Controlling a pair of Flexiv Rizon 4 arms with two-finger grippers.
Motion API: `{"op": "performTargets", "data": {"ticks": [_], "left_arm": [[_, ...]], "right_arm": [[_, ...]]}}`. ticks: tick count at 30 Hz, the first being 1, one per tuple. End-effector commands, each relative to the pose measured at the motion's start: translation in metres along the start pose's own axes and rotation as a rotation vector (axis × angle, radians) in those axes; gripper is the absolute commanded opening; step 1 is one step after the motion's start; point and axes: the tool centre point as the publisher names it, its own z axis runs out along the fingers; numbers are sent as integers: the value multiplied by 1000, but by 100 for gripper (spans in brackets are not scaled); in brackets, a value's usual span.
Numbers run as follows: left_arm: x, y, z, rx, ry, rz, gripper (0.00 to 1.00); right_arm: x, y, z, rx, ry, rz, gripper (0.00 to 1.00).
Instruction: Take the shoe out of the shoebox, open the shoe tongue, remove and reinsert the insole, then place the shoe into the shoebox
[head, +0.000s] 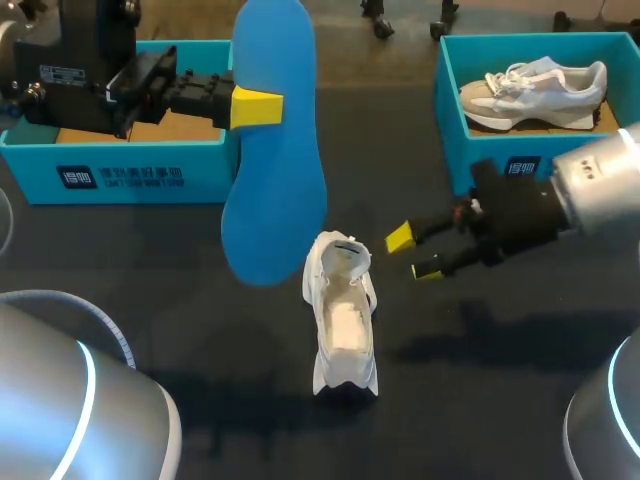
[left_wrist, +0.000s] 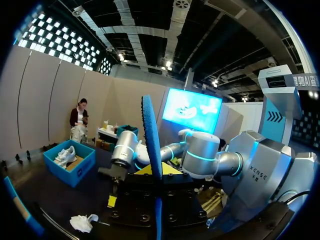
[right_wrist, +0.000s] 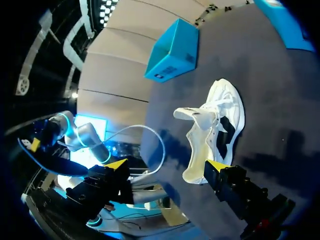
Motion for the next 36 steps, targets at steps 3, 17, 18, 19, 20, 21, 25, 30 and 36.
{"op": "performTargets", "data": {"ticks": [3, 17, 18, 19, 20, 21, 25, 30, 36], "left_arm": [[-2, -2, 1, -5, 3, 0, 0], [-2, -2, 1, -5, 3, 0, 0], [-2, -2, 1, -5, 3, 0, 0], [-2, -2, 1, -5, 3, 0, 0], [-6, 2, 1, -10, -29, 49, 0], [-10, 5, 1, -4, -33, 70, 0], [-27, 9, 0, 0, -49, 182, 0], [-41, 15, -2, 43, 19, 380, 0], [-55, 29, -7, 110, 131, 717, 0]], "right_arm": [[-4, 1, -1, 4, 51, -2, 100], [25, 13, 8, -2, 182, 85, 100], [27, 13, 7, 2, 196, 77, 100], [29, 14, 7, 7, 203, 74, 100], [30, 15, 6, 13, 205, 75, 100], [31, 16, 6, 18, 217, 75, 100], [35, 19, 3, 34, 252, 91, 100], [35, 21, 0, 16, 302, 107, 100], [35, 21, 0, 10, 313, 109, 100]]}}
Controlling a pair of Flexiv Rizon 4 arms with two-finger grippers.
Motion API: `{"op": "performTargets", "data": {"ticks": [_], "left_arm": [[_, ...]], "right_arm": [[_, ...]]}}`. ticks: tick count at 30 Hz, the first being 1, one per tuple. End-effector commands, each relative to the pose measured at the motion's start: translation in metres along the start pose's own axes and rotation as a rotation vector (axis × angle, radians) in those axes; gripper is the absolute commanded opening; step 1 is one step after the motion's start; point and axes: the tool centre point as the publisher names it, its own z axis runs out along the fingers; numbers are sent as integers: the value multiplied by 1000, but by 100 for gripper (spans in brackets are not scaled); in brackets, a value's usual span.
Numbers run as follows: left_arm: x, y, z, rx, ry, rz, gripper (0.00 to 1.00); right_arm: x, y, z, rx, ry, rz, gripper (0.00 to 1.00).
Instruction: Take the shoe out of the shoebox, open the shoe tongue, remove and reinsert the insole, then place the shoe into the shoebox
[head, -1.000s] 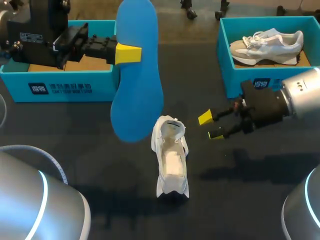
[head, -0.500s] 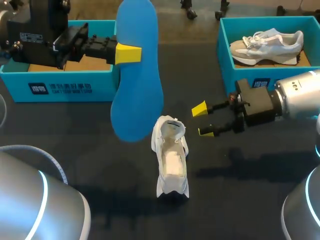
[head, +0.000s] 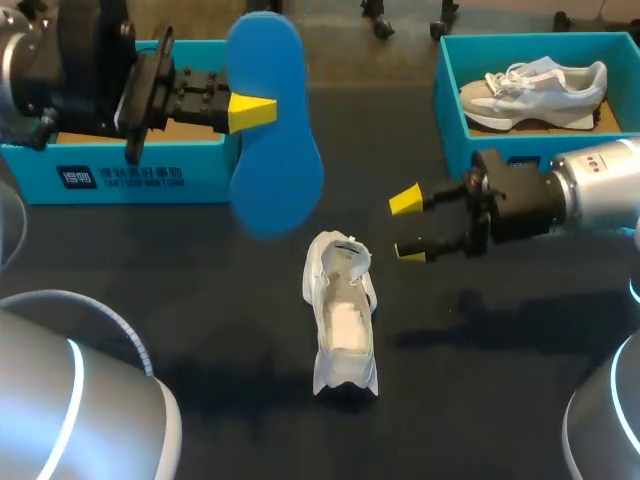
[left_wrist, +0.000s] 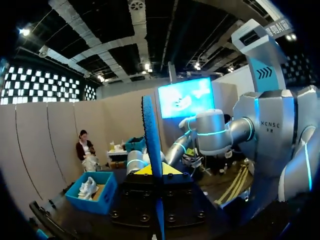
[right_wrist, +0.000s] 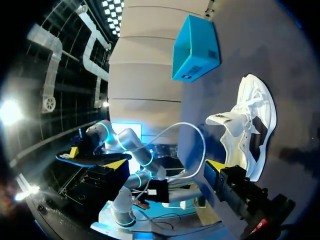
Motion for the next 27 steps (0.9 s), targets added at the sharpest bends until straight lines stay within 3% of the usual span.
{"op": "performTargets", "data": {"ticks": [1, 12, 18, 19, 27], "left_arm": [[-9, 16, 1, 107, 115, 285, 0], [-9, 16, 1, 107, 115, 285, 0], [-13, 37, 19, 38, 127, 596, 0], [-12, 40, 21, -1, 136, 666, 0], [-12, 40, 21, -1, 136, 666, 0]], "right_arm": [[-2, 0, 3, -2, 2, 0, 100], [-2, 0, 3, -2, 2, 0, 100], [-2, 0, 3, -2, 2, 0, 100], [-2, 0, 3, -2, 2, 0, 100], [-2, 0, 3, -2, 2, 0, 100]]}}
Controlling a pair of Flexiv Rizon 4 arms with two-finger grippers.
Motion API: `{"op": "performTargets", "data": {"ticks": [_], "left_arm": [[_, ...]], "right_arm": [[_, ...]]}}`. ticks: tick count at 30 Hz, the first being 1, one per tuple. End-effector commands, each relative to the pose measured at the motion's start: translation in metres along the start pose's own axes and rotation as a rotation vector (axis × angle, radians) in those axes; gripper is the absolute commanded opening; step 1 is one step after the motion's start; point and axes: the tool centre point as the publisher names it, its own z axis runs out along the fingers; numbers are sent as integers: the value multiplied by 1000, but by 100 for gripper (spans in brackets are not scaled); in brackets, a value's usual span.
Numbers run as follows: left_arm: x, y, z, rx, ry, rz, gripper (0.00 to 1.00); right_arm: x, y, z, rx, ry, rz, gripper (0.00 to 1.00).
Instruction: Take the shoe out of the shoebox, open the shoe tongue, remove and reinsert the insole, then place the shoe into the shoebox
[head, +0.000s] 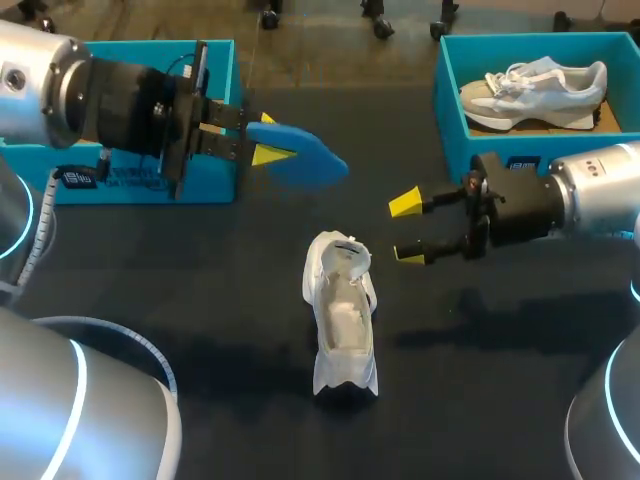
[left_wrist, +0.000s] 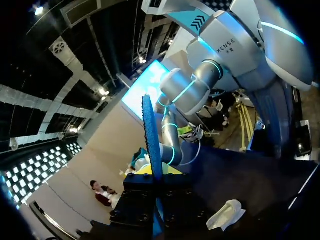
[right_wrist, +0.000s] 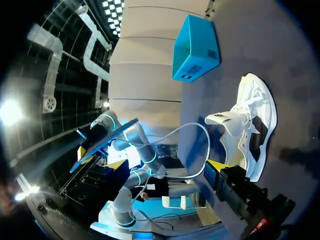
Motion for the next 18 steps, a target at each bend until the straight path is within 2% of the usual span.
{"op": "performTargets", "data": {"ticks": [1, 6, 9, 11, 13, 14, 16, 18], "left_arm": [[-6, -1, -1, -3, 14, -3, 0], [-6, 1, 0, 2, 4, 23, 0], [1, 12, -2, 42, -39, 172, 0], [8, 19, -1, 19, -30, 269, 0], [13, 23, -4, 31, -128, 351, 0], [16, 23, -4, 13, -146, 420, 0], [36, 26, 0, -117, -91, 717, 0], [36, 26, 0, -117, -91, 717, 0]], "right_arm": [[-1, 0, 2, -1, 0, -1, 100], [-1, 0, 2, -1, 0, -1, 100], [-1, 0, 2, -1, 0, -1, 100], [-1, 0, 2, -1, 0, -1, 100], [-1, 0, 2, -1, 0, -1, 100], [-1, 0, 2, -1, 0, -1, 100], [-1, 0, 2, -1, 0, -1, 100], [-1, 0, 2, -1, 0, -1, 100]]}}
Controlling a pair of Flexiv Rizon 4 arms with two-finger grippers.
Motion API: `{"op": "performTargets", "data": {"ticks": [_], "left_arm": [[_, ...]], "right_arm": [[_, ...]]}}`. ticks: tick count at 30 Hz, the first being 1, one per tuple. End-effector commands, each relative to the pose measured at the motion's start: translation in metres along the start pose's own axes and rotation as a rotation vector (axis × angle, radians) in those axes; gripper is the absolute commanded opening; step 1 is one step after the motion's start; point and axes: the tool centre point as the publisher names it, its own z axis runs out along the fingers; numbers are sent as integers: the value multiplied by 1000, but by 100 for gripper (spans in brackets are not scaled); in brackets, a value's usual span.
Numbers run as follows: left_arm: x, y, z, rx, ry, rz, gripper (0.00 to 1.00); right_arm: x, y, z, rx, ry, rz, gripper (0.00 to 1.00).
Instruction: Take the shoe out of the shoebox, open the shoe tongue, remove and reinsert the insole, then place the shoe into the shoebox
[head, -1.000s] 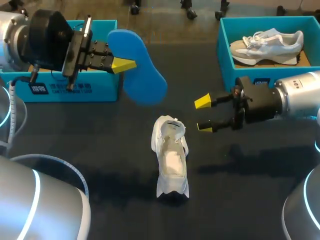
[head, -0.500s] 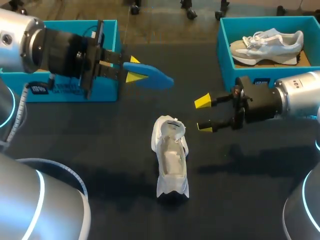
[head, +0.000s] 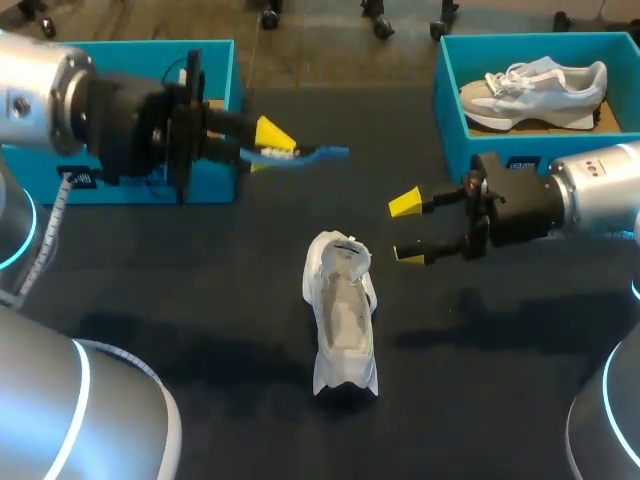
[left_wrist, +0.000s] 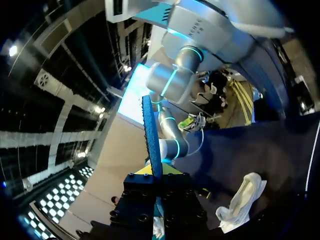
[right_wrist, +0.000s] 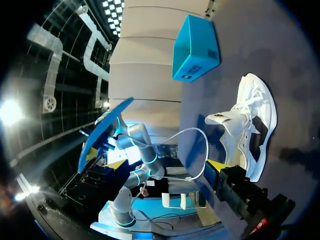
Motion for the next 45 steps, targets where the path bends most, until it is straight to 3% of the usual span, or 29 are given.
{"op": "performTargets", "data": {"ticks": [1, 11, 17, 21, 31, 34, 38, 45], "left_arm": [[25, -8, 1, -132, -54, 401, 0], [29, -7, 1, -113, -75, 420, 0], [52, 17, 4, -153, -83, 519, 0], [52, 33, -2, -147, -113, 515, 0], [52, 33, -2, -147, -113, 515, 0], [65, 49, 5, -203, -101, 557, 0], [81, 68, 9, -219, -106, 581, 0], [90, 85, 18, -268, -101, 661, 0]], "right_arm": [[-1, 0, 2, -1, -1, 0, 100], [-1, 0, 2, -1, -1, 0, 100], [-1, 0, 2, -1, -1, 0, 100], [-1, 0, 2, -1, -1, 0, 100], [-1, 0, 2, -1, -1, 0, 100], [-1, 0, 2, -1, -1, 0, 100], [-1, 0, 2, -1, -1, 0, 100], [-1, 0, 2, -1, -1, 0, 100]]}}
